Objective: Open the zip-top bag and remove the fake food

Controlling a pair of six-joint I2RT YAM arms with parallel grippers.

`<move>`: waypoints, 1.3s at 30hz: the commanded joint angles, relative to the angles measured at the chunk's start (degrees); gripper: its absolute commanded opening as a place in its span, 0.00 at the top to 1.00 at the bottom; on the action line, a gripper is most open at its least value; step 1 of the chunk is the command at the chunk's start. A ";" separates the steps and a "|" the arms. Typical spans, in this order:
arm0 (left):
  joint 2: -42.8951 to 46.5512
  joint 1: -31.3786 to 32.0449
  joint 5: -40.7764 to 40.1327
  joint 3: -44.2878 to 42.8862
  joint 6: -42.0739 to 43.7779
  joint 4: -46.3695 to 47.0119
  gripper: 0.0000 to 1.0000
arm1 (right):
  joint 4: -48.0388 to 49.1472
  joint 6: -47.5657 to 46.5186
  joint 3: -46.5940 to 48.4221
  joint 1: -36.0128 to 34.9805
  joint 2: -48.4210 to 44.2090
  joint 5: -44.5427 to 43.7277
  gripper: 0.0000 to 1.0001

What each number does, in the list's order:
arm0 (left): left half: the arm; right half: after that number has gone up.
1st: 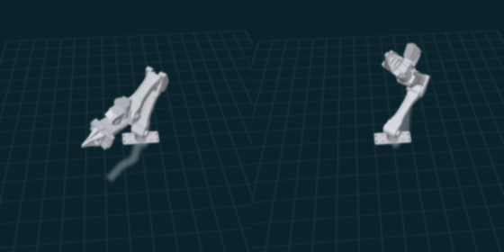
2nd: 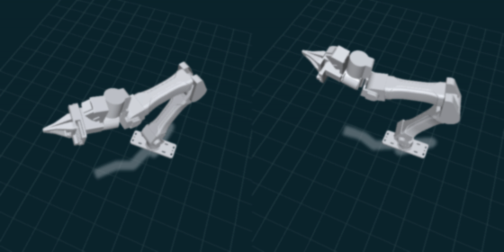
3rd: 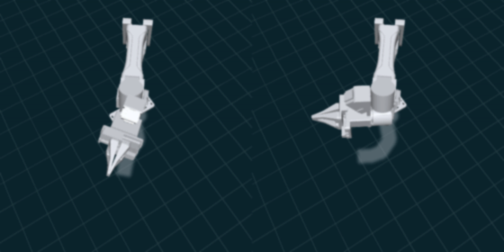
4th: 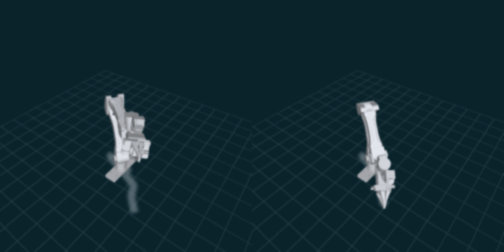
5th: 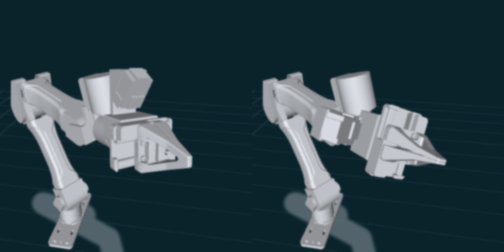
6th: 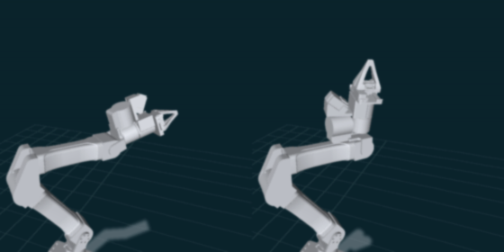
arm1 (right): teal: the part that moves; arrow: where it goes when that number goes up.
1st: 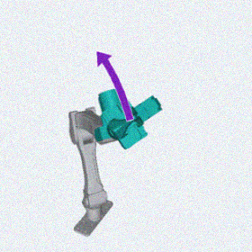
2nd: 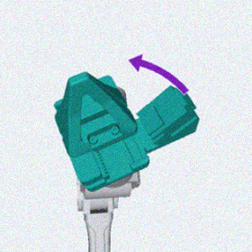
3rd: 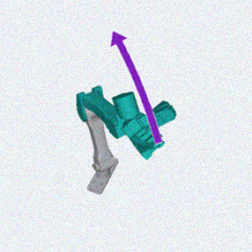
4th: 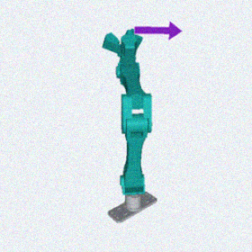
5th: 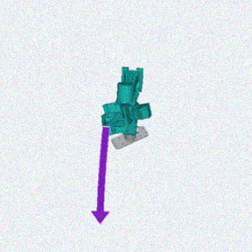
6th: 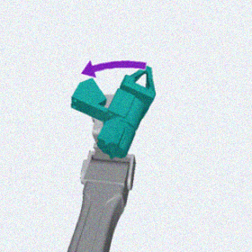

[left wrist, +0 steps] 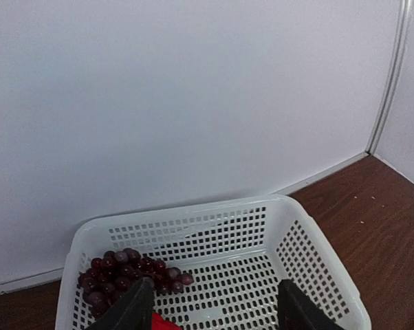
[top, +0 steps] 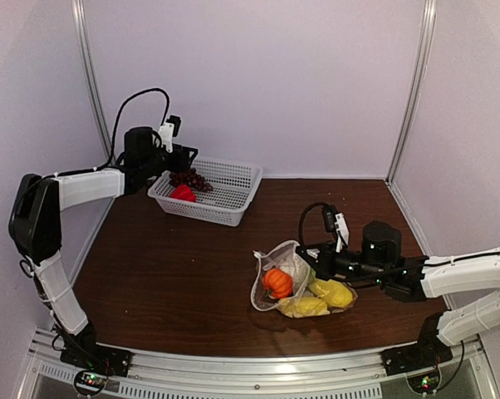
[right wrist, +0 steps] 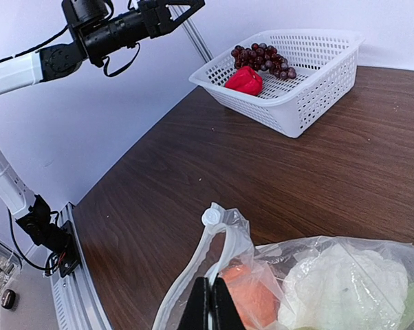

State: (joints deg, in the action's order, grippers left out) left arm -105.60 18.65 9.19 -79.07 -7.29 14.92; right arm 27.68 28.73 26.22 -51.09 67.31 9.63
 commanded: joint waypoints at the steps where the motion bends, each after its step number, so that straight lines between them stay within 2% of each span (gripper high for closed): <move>1: 9.52 5.73 3.49 14.71 4.24 13.92 0.37 | 0.88 0.25 1.04 -0.16 0.12 1.33 1.00; 8: 21.77 19.05 2.60 30.57 17.68 15.45 0.37 | 0.72 0.31 1.23 -1.07 0.28 1.52 1.00; 13: 28.17 25.06 12.34 39.58 26.12 15.16 0.36 | 0.84 0.43 1.44 -1.51 0.53 1.59 1.00; 14: 28.32 25.29 14.77 39.91 27.32 13.68 0.32 | 0.68 0.45 1.49 -1.59 0.54 1.68 1.00; 15: 28.28 25.64 16.63 39.80 28.40 11.90 0.27 | 0.63 0.49 1.60 -1.64 0.50 1.71 1.00; 17: 27.64 27.08 17.41 38.91 30.64 8.73 0.26 | 0.58 0.47 1.56 -1.73 0.40 1.77 1.00; 28: 19.88 37.44 14.57 33.93 41.18 4.21 0.32 | -0.67 0.41 1.72 -1.71 -0.40 1.88 1.00; 36: 9.53 41.12 13.69 25.76 45.95 -1.07 0.39 | -1.75 0.01 1.75 -1.73 -0.96 1.98 1.00; 39: 6.98 41.29 12.74 23.51 47.75 -1.97 0.39 | -1.73 0.05 1.72 -1.73 -1.05 2.08 1.00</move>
State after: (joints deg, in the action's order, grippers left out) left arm -96.16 59.46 23.40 -52.14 36.40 14.85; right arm 26.37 28.82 26.76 -52.42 67.31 10.74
